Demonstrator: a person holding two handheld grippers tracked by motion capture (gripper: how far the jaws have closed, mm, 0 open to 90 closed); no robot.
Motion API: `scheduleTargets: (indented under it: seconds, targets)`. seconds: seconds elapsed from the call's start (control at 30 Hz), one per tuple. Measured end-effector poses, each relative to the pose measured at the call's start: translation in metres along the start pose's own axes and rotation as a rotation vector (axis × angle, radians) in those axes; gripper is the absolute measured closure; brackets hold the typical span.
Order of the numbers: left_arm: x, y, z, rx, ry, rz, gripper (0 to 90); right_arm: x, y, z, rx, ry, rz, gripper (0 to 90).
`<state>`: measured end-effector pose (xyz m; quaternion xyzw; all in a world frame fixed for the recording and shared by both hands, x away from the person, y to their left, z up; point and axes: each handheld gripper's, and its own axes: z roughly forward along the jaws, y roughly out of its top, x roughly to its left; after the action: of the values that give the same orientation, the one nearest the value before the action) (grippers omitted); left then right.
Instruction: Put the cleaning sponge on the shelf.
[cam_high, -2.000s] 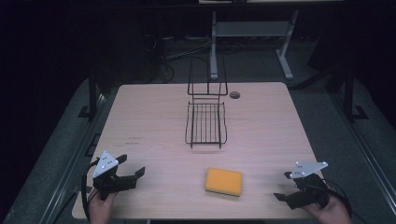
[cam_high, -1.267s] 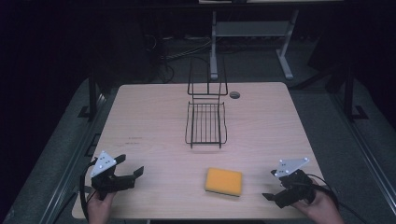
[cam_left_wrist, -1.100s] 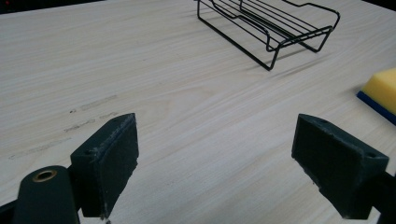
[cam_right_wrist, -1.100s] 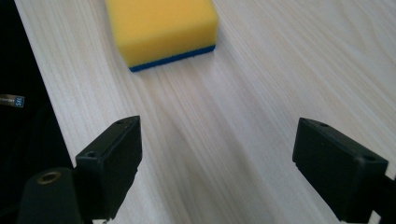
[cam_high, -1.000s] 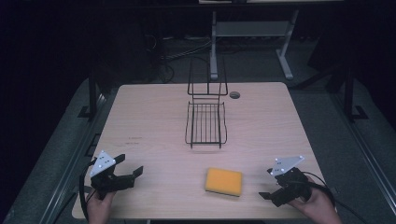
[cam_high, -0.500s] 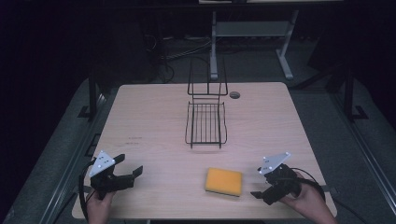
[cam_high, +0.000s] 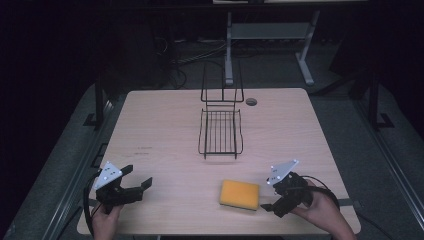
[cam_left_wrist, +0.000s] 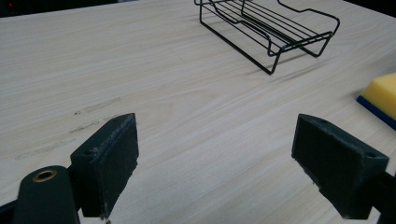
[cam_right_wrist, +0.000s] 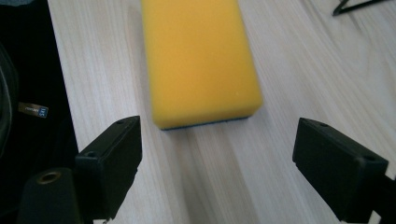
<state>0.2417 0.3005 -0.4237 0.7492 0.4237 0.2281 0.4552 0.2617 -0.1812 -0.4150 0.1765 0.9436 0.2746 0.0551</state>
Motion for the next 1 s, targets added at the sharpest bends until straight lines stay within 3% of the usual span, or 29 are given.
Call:
scheduleTargets:
  seconds: [0.6,1.0]
  targets:
    - [0.0,0.001,0.0,-0.001,-0.002,0.0,14.1,0.001,0.032,0.016,0.032,0.057,-0.066,15.3]
    - [0.0,0.001,-0.001,-0.004,-0.002,-0.001,14.1,0.002,0.047,0.029,0.052,0.075,-0.082,15.1]
